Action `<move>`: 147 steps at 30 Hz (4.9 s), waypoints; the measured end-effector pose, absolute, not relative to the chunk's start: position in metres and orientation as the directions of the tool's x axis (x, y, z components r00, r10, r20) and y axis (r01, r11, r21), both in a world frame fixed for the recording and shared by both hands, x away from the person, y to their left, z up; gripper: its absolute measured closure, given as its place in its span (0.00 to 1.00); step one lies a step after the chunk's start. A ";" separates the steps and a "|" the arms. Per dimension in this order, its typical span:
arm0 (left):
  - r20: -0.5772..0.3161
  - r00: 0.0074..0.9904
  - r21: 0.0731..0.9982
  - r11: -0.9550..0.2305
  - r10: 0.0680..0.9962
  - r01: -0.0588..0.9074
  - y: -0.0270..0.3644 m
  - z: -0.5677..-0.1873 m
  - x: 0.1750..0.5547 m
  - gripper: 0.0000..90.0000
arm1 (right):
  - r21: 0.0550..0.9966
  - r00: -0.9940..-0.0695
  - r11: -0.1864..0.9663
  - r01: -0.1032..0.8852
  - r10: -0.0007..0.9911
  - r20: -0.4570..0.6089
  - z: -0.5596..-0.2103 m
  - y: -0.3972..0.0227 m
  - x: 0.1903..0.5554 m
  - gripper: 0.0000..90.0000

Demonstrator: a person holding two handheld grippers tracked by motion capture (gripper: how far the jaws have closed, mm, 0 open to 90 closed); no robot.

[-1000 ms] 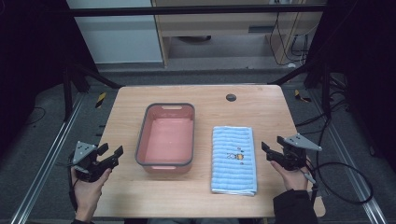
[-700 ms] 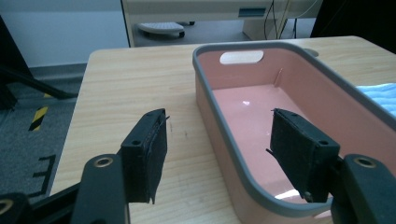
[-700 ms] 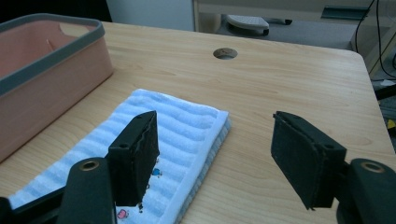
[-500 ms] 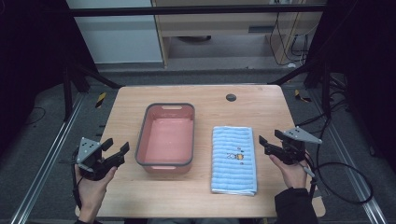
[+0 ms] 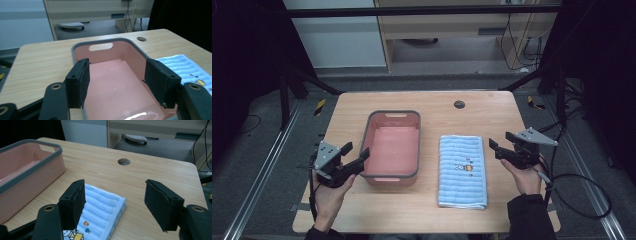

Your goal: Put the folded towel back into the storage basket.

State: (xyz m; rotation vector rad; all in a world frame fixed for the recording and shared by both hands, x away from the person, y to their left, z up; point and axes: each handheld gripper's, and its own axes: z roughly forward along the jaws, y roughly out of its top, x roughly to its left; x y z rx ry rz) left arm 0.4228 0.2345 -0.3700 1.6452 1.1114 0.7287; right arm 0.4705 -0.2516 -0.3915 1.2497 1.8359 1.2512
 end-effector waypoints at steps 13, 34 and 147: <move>-0.033 0.479 0.939 -0.136 0.877 0.315 0.192 -0.374 0.426 0.44 | 0.929 -0.381 0.107 0.355 0.924 0.040 -0.378 -0.254 0.477 0.39; -0.019 0.564 0.930 -0.193 0.825 0.313 0.137 -0.382 0.426 0.47 | 0.928 -0.392 0.125 0.352 0.920 0.025 -0.378 -0.240 0.493 0.49; -0.108 0.602 0.779 -0.309 0.791 0.546 0.032 -0.508 0.421 0.85 | 0.739 -0.414 0.173 0.651 0.897 0.156 -0.502 -0.225 0.546 0.89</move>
